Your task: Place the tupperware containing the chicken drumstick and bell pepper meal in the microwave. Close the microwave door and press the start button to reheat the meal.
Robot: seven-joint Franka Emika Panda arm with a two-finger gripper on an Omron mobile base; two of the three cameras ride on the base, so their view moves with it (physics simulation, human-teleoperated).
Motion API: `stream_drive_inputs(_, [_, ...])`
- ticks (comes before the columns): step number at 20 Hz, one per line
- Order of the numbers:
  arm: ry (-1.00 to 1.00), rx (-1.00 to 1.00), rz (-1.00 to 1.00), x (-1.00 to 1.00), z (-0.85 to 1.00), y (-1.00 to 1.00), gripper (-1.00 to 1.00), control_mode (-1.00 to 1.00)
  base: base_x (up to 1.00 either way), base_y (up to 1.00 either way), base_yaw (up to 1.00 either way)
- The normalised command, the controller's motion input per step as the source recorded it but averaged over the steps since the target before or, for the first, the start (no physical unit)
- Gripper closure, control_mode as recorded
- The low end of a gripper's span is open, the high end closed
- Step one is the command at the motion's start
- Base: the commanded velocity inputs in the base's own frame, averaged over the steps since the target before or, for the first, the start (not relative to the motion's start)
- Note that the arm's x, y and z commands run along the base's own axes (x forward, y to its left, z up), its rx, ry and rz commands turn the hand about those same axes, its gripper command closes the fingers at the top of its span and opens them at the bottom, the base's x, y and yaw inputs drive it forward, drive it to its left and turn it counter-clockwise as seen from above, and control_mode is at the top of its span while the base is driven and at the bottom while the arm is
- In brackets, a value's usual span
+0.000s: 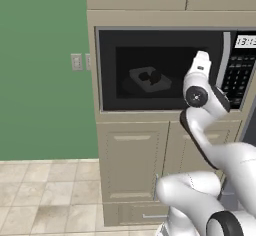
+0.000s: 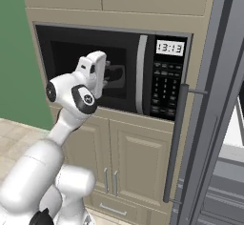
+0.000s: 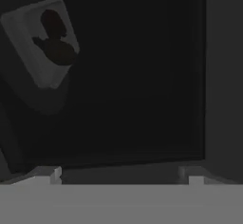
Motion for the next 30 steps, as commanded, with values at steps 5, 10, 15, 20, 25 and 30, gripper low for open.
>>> stream_drive_inputs(5, [0.00,0.35,-0.14,-0.67,0.36,0.10,-1.00,-1.00,0.00,0.00,0.00])
stream_drive_inputs(10, [0.00,0.51,-0.17,-0.54,0.33,0.00,-1.00,-1.00,0.00,0.00,0.00])
stream_drive_inputs(15, [-0.01,0.60,-0.19,-0.32,-0.01,0.00,-1.00,-1.00,0.00,0.00,0.00])
stream_drive_inputs(20, [-0.16,0.73,-0.17,-0.11,-0.33,-0.06,-1.00,-1.00,0.00,0.00,0.00])
stream_drive_inputs(25, [-0.36,0.75,-0.21,-0.02,-0.34,-0.23,-1.00,-1.00,0.00,0.00,0.00])
stream_drive_inputs(30, [-0.38,0.64,-0.25,-0.24,-0.28,-0.20,-1.00,-1.00,0.00,0.00,0.00])
